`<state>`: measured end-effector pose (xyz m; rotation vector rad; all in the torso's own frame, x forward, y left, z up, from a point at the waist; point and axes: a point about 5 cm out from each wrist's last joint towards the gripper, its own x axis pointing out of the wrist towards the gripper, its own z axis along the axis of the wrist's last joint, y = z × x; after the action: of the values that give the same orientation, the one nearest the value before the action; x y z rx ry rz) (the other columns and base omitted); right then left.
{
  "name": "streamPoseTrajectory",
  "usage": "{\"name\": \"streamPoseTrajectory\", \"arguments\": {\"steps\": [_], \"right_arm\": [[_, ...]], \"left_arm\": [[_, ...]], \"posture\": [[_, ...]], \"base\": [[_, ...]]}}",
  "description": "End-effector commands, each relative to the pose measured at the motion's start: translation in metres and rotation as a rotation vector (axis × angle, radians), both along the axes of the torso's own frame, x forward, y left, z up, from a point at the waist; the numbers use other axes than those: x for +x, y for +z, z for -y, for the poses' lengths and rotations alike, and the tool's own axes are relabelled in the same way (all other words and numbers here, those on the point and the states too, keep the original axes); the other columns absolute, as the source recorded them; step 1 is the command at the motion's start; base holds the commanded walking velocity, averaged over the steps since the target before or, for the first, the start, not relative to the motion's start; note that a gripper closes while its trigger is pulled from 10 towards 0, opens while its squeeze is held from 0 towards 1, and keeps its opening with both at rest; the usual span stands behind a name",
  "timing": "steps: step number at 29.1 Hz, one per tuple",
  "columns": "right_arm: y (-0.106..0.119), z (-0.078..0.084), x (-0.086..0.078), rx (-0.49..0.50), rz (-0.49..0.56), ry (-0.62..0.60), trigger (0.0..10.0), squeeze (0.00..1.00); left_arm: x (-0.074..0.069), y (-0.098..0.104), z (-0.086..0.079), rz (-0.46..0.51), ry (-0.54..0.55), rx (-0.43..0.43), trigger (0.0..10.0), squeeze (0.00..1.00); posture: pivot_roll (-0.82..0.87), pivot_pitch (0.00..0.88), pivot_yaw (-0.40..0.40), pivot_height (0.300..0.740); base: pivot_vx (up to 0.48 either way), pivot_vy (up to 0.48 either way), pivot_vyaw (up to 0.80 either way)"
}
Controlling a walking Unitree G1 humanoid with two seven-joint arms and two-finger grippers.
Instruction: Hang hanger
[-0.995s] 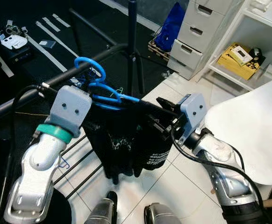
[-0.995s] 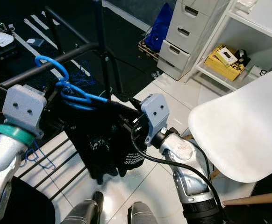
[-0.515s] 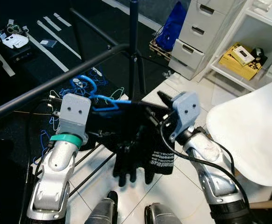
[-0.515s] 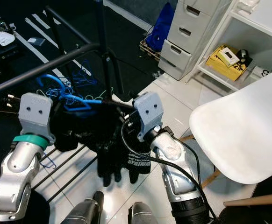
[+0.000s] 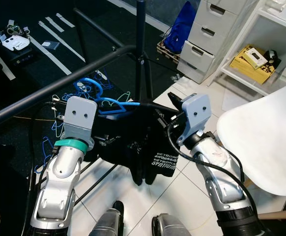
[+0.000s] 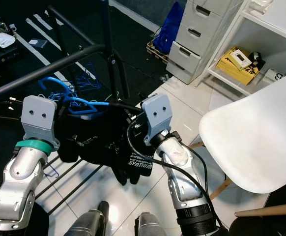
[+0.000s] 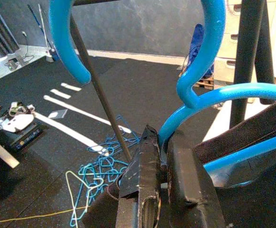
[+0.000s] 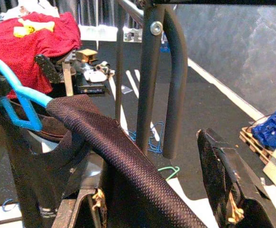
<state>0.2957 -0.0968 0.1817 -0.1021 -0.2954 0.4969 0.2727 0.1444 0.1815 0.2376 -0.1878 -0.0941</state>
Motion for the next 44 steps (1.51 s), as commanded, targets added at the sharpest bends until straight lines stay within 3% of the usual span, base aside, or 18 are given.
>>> {"name": "streamPoseTrajectory", "arguments": {"steps": [1, 24, 32, 44], "right_arm": [[0.002, -0.005, 0.0, 0.012, 0.016, 0.011, 10.0, 0.0], [0.007, -0.009, 0.01, 0.014, 0.052, -0.011, 10.0, 0.0], [0.011, -0.005, 0.019, -0.029, 0.075, -0.013, 10.0, 0.0], [0.02, 0.004, 0.032, 0.025, 0.079, -0.05, 10.0, 0.0]], "left_arm": [[-0.002, 0.006, 0.015, 0.047, -0.073, -0.004, 10.0, 0.0], [0.004, 0.01, 0.015, 0.08, -0.073, 0.012, 10.0, 0.0], [0.018, 0.018, 0.025, 0.133, -0.1, 0.022, 10.0, 0.0], [0.035, 0.026, 0.034, 0.177, -0.103, 0.008, 10.0, 0.0]], "posture": [[-0.08, 0.099, 0.005, 0.74], [-0.07, 0.05, 0.021, 0.74], [-0.09, 0.017, 0.015, 0.74], [-0.1, 0.0, -0.007, 0.74]], "base": [[-0.3, 0.0, 0.0], [-0.318, 0.0, 0.0], [-0.32, 0.0, 0.0], [-0.32, 0.0, 0.0]]}}
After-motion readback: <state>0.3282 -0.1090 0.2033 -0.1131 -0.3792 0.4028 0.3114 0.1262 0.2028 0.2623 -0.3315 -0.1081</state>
